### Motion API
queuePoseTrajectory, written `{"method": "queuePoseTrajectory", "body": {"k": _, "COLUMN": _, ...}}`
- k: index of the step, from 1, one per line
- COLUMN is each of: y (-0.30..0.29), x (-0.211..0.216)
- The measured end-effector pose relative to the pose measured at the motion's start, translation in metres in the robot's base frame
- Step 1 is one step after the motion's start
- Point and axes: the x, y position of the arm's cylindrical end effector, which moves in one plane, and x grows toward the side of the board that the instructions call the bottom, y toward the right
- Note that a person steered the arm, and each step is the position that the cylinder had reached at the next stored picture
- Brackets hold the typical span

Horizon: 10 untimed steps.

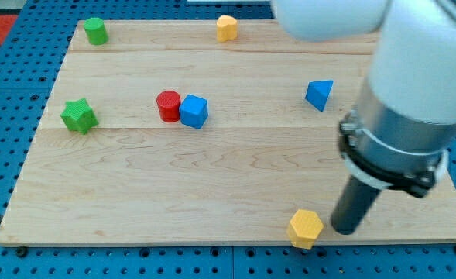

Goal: Move the blue cube parallel to the right of the yellow hexagon

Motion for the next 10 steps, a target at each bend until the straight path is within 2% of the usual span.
{"method": "queuePoseTrajectory", "body": {"k": 1, "y": 0.006, "x": 0.014}}
{"method": "queuePoseTrajectory", "body": {"k": 2, "y": -0.044, "x": -0.008}}
{"method": "queuePoseTrajectory", "body": {"k": 3, "y": -0.099, "x": -0.051}}
{"method": "queuePoseTrajectory", "body": {"k": 4, "y": -0.018, "x": -0.051}}
{"method": "queuePoseTrajectory", "body": {"k": 5, "y": 0.009, "x": -0.020}}
{"method": "queuePoseTrajectory", "body": {"k": 6, "y": -0.029, "x": 0.012}}
{"method": "queuePoseTrajectory", "body": {"k": 7, "y": -0.065, "x": 0.014}}
{"method": "queuePoseTrajectory", "body": {"k": 8, "y": -0.138, "x": -0.014}}
{"method": "queuePoseTrajectory", "body": {"k": 9, "y": -0.156, "x": -0.059}}
{"method": "queuePoseTrajectory", "body": {"k": 10, "y": -0.138, "x": -0.086}}
